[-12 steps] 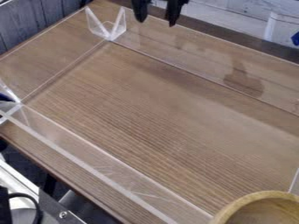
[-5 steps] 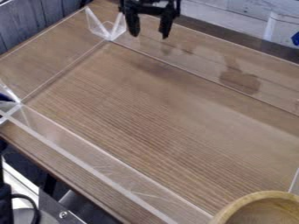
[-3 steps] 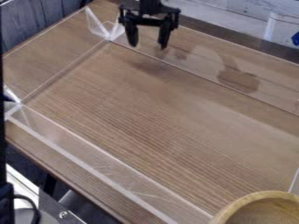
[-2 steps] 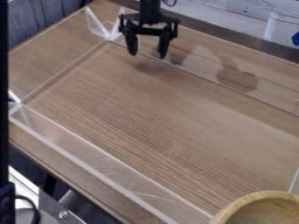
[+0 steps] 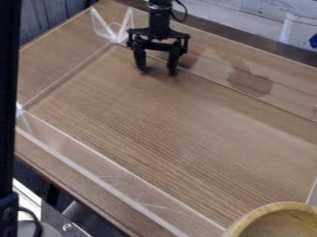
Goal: Remove the green block from inside the brown bowl and put it on the table
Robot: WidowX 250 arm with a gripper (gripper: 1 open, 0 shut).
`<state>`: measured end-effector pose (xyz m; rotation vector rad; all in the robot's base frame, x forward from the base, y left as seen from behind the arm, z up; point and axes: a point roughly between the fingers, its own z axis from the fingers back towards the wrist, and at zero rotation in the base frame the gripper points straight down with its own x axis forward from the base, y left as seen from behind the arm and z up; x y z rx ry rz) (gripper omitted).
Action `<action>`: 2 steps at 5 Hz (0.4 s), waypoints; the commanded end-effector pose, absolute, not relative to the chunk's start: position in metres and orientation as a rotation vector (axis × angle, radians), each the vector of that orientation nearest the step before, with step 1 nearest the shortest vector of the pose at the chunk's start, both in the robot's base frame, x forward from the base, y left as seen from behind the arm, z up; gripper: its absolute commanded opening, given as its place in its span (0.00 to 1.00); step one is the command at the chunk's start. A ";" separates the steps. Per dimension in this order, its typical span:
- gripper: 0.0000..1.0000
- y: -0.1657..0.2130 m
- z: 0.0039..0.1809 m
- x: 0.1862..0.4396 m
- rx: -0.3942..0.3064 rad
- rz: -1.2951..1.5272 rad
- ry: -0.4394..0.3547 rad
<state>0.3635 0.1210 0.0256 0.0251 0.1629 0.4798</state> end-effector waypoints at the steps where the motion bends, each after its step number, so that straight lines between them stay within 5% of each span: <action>1: 1.00 0.123 0.034 0.372 0.043 0.481 0.119; 2: 1.00 0.122 0.029 0.372 0.048 0.481 0.127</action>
